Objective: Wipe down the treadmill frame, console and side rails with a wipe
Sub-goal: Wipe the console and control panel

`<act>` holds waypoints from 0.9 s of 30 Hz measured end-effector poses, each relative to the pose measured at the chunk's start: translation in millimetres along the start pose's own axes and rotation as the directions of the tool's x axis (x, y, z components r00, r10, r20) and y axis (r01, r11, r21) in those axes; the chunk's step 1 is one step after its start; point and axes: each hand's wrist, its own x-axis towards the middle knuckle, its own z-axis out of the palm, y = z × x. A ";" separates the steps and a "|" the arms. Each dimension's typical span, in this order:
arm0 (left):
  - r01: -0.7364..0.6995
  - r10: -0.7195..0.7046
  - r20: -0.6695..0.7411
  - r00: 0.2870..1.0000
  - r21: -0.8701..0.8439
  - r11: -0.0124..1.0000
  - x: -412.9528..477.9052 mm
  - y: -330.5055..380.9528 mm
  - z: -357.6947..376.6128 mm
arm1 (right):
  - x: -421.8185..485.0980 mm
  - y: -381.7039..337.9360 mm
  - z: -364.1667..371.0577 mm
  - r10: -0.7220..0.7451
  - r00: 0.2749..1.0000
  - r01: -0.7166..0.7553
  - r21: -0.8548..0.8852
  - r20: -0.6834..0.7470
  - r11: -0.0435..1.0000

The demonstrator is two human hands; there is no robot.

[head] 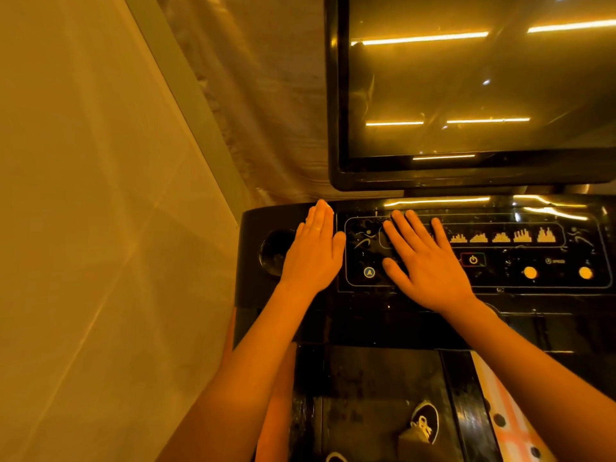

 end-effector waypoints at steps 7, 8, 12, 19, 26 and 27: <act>0.019 -0.018 -0.039 0.999 0.018 1.000 -46.3 8.2 19.1 | -0.3 -0.1 -0.3 0.004 1.000 -0.004 0.014 -0.003 1.000; 0.019 -0.019 -0.030 0.999 0.008 1.000 -59.6 9.1 25.2 | -0.4 0.5 -0.2 0.005 1.000 -0.005 0.018 -0.003 1.000; 0.032 -0.032 -0.006 0.999 0.013 0.999 -73.8 4.2 34.7 | -0.3 0.8 -0.7 0.003 1.000 -0.003 0.026 -0.005 1.000; 0.026 -0.026 0.002 1.000 0.028 0.999 -63.6 7.5 31.6 | -0.6 0.5 -1.4 -0.003 1.000 0.003 0.029 -0.007 1.000; 0.021 -0.021 0.033 0.999 -0.003 1.000 -127.3 7.3 58.4 | -0.3 1.7 1.3 0.000 1.000 0.000 0.026 -0.011 1.000; 0.016 -0.016 0.032 0.999 0.003 1.000 -124.3 6.5 57.6 | -0.2 1.8 1.3 0.001 1.000 -0.001 0.027 -0.012 1.000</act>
